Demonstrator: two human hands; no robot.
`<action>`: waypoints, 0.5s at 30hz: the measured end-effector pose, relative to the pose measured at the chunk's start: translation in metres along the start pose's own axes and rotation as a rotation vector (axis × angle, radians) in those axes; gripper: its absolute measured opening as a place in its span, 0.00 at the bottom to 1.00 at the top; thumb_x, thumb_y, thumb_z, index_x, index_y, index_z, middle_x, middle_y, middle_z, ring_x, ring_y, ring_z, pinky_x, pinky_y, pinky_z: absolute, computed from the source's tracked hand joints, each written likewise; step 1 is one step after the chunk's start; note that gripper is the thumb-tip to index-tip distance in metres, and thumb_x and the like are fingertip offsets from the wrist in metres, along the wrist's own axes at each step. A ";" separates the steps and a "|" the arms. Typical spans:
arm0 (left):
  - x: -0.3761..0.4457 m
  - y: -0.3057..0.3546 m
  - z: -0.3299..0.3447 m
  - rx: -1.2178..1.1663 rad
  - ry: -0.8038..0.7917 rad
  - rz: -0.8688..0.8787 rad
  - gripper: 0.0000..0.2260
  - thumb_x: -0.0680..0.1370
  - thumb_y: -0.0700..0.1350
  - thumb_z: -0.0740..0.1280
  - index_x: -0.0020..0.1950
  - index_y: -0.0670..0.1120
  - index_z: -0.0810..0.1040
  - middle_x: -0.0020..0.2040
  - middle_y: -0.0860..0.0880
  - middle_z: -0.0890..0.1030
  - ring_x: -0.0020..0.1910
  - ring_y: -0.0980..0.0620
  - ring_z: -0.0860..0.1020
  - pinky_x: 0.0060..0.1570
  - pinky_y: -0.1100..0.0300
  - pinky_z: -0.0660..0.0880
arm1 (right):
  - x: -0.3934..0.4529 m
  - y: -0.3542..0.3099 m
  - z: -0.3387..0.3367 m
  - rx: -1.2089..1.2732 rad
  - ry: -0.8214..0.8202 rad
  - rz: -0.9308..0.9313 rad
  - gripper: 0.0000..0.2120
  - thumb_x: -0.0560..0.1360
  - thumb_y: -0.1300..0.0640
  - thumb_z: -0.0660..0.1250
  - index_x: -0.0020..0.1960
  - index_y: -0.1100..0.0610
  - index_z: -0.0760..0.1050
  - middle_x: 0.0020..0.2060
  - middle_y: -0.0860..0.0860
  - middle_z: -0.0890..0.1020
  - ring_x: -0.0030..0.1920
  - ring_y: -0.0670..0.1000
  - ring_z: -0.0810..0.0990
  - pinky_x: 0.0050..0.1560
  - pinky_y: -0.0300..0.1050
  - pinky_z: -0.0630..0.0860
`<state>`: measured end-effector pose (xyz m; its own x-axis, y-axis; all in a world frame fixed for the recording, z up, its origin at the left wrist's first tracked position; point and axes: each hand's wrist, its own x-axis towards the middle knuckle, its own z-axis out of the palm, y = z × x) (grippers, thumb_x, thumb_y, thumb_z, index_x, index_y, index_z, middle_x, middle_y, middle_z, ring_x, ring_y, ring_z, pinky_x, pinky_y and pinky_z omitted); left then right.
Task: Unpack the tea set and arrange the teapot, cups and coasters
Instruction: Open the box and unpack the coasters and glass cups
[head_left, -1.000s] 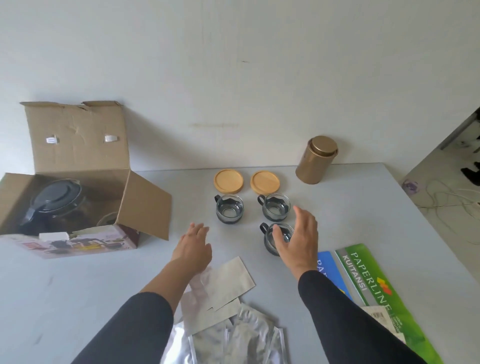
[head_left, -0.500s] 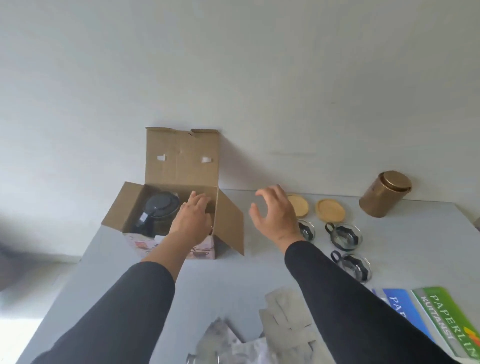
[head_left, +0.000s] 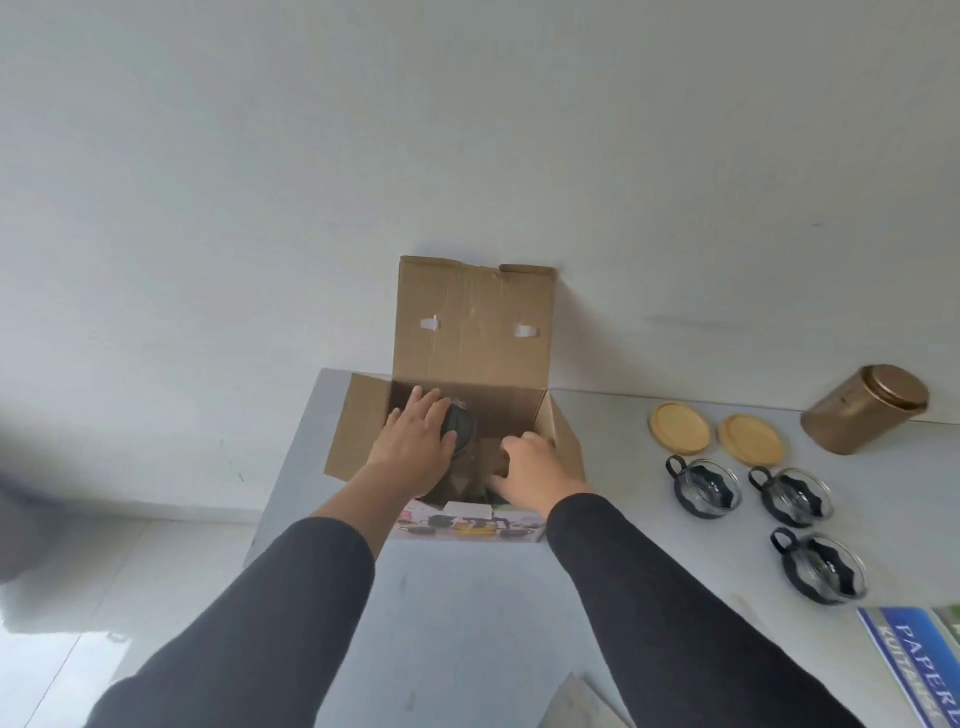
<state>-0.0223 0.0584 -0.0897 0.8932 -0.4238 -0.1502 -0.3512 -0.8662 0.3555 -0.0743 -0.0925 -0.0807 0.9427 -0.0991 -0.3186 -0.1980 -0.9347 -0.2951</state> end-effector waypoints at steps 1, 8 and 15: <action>0.002 0.000 0.004 -0.010 -0.003 0.012 0.23 0.83 0.51 0.49 0.77 0.49 0.53 0.79 0.50 0.51 0.78 0.48 0.45 0.75 0.49 0.46 | 0.002 -0.002 0.001 -0.023 -0.019 0.021 0.22 0.76 0.52 0.65 0.67 0.60 0.68 0.61 0.58 0.71 0.60 0.59 0.72 0.59 0.48 0.70; 0.004 -0.005 0.017 -0.030 0.027 0.022 0.23 0.83 0.52 0.46 0.78 0.50 0.49 0.79 0.53 0.47 0.78 0.52 0.41 0.75 0.50 0.44 | 0.022 -0.009 0.004 -0.171 -0.134 0.140 0.16 0.78 0.62 0.62 0.64 0.62 0.71 0.61 0.59 0.74 0.59 0.59 0.76 0.56 0.47 0.74; 0.003 -0.004 0.018 -0.030 0.039 0.020 0.23 0.83 0.53 0.45 0.78 0.51 0.47 0.79 0.53 0.45 0.77 0.52 0.40 0.76 0.50 0.43 | 0.037 -0.008 0.019 -0.211 -0.225 0.158 0.11 0.79 0.63 0.58 0.59 0.60 0.75 0.56 0.59 0.79 0.54 0.59 0.79 0.53 0.48 0.75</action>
<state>-0.0228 0.0557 -0.1082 0.8967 -0.4295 -0.1071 -0.3608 -0.8494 0.3853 -0.0431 -0.0817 -0.1073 0.8175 -0.1926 -0.5428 -0.2550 -0.9661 -0.0414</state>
